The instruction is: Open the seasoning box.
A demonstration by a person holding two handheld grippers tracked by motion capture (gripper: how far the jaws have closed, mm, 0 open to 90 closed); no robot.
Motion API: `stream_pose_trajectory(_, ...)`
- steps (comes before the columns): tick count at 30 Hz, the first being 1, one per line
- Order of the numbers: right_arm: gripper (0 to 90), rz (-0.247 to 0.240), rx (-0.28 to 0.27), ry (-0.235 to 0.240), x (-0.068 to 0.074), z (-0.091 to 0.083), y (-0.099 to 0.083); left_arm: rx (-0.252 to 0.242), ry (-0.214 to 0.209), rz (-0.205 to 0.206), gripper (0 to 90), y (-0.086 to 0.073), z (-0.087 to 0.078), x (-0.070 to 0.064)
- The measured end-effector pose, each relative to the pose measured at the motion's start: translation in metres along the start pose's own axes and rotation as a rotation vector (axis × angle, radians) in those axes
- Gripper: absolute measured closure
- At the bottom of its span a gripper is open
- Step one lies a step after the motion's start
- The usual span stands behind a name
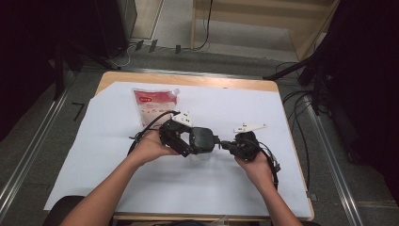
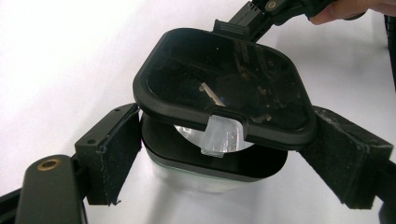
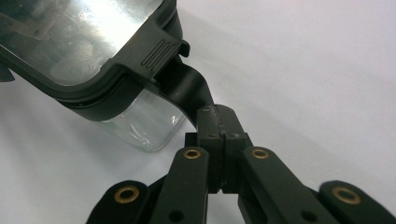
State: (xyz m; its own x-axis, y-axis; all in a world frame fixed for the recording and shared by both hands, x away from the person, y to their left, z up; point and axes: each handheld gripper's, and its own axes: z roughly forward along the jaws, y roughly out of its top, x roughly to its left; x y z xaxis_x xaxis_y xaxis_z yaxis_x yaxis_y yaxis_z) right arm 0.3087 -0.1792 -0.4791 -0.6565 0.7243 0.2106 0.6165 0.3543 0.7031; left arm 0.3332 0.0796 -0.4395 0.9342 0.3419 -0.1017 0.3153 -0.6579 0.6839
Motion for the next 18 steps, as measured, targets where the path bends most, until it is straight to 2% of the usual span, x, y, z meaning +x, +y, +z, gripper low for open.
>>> stream_pose_trajectory(6,90.0,0.0,0.0,0.002,0.0,-0.0001,0.0001,0.007,0.011,0.012,16.0,0.0023,-0.0018,-0.0015)
stream_pose_trajectory(14,90.0,0.002,0.0,0.004,0.0,-0.0003,0.0002,0.032,0.012,-0.012,16.0,0.0059,-0.003,-0.002)
stream_pose_trajectory(18,90.0,0.003,0.001,0.006,0.0002,-0.0004,0.0002,0.032,0.012,-0.007,16.1,0.007,-0.004,-0.0022)
